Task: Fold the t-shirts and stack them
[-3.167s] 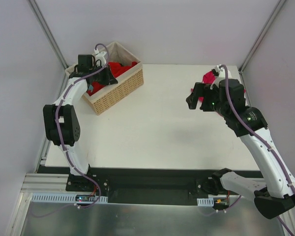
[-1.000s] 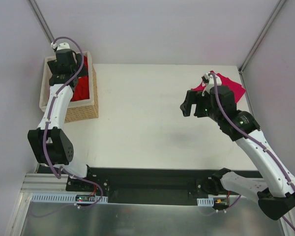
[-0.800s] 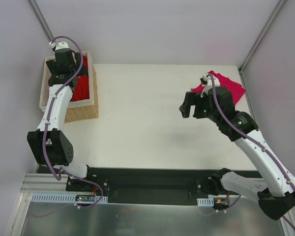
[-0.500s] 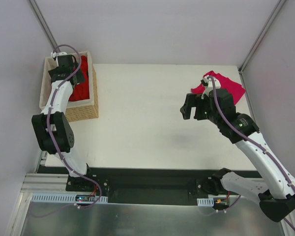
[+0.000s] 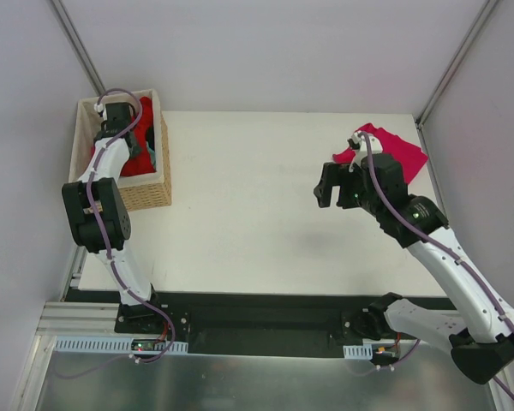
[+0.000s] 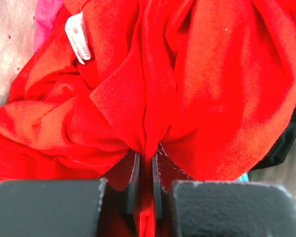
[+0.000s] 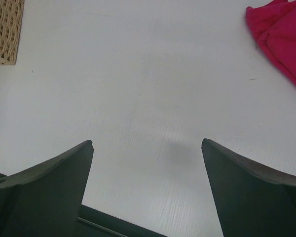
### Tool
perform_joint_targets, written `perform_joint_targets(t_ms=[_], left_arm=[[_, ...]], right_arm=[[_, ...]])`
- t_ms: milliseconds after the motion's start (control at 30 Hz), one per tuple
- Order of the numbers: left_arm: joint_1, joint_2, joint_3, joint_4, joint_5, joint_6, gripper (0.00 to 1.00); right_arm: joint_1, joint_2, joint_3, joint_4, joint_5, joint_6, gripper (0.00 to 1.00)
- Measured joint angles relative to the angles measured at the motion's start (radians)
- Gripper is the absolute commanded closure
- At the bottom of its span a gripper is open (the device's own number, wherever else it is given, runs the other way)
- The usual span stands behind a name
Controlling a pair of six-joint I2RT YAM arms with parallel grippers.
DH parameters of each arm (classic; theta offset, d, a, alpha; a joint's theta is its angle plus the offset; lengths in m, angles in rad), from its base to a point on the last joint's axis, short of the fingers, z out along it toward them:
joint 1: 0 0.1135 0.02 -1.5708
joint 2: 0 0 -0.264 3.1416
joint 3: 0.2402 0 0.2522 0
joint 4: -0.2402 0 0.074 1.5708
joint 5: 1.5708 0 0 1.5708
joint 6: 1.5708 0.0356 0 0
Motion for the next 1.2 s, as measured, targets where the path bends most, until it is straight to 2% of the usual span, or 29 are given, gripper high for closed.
perform_joint_targets(t_ms=[167, 300, 567, 700, 900, 1033, 1200], left_arm=[[0.000, -0.018, -0.001, -0.007, 0.023, -0.008, 1.00], [0.000, -0.093, -0.001, -0.018, 0.071, -0.013, 1.00], [-0.054, -0.317, 0.097, -0.037, 0.291, -0.027, 1.00], [-0.195, -0.375, 0.202, -0.043, 0.434, -0.022, 1.00], [-0.477, -0.386, 0.323, -0.032, 0.626, -0.029, 1.00], [-0.634, -0.426, 0.207, -0.003, 0.632, -0.029, 1.00], [-0.732, -0.471, -0.131, 0.066, 0.570, -0.069, 1.00]], right_arm=[[0.005, 0.016, 0.000, 0.000, 0.000, 0.001, 0.04], [0.025, 0.016, 0.000, 0.000, 0.000, 0.002, 0.04], [0.098, 0.016, 0.000, 0.000, 0.020, 0.012, 0.04], [0.130, 0.010, -0.013, 0.003, 0.046, 0.020, 0.04], [0.144, -0.019, -0.058, 0.000, 0.101, 0.034, 0.04], [0.144, -0.042, -0.058, -0.011, 0.134, 0.035, 0.04], [0.144, -0.072, -0.059, -0.032, 0.160, 0.035, 0.04]])
